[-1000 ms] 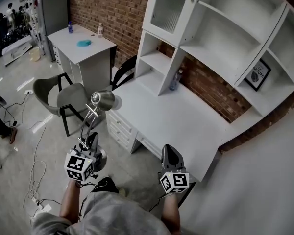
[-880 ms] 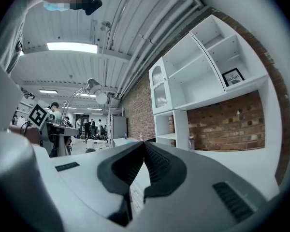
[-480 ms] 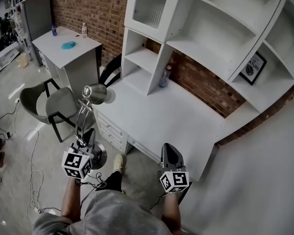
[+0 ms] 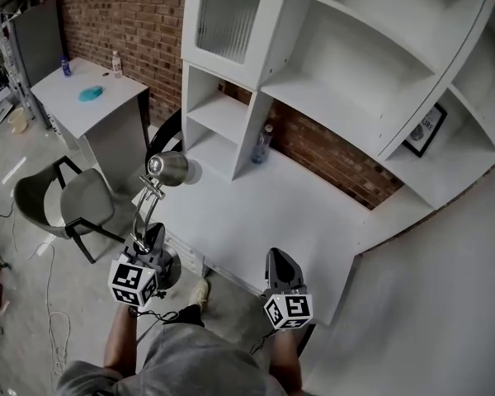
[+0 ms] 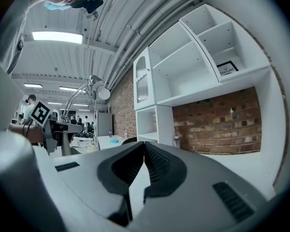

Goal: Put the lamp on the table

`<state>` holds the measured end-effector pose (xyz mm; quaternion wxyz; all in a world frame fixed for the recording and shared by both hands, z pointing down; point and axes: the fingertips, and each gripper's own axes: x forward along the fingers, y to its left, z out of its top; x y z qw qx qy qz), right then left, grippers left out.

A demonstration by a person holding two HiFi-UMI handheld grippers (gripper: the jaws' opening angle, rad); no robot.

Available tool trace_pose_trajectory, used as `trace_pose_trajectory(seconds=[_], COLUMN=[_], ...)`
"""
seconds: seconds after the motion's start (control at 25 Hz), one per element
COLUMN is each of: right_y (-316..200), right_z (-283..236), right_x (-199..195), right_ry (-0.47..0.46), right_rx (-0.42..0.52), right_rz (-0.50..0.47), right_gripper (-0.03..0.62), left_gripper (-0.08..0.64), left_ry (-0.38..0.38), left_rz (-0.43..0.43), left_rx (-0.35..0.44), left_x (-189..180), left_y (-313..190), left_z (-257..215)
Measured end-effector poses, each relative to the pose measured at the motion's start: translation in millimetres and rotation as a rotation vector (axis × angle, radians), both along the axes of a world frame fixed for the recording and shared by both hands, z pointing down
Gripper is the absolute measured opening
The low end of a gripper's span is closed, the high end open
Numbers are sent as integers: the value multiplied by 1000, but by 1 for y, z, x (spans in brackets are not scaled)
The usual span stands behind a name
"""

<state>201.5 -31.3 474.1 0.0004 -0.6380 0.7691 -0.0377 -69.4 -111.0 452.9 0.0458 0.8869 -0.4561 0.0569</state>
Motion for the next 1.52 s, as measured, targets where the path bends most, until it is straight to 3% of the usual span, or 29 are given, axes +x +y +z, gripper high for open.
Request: trace_pose_trajectory(seconds=[0.64,0.92,1.52], right_y=[-115,-159,-224], right_z=[0,7,39], right_x=[47,52,66], right_ry=[26,18,20], right_rx=[-27,-45,-141], right_rz=[76,87,103], right_gripper=[23,23,22], left_gripper=[0,0,0], left_ry=[-35,-22,-33], left_rz=[108,114,217], left_rx=[-11,-50,-41], left_x=[65,82,126], left_y=[-136,-187,-261], left_z=[27,48,113])
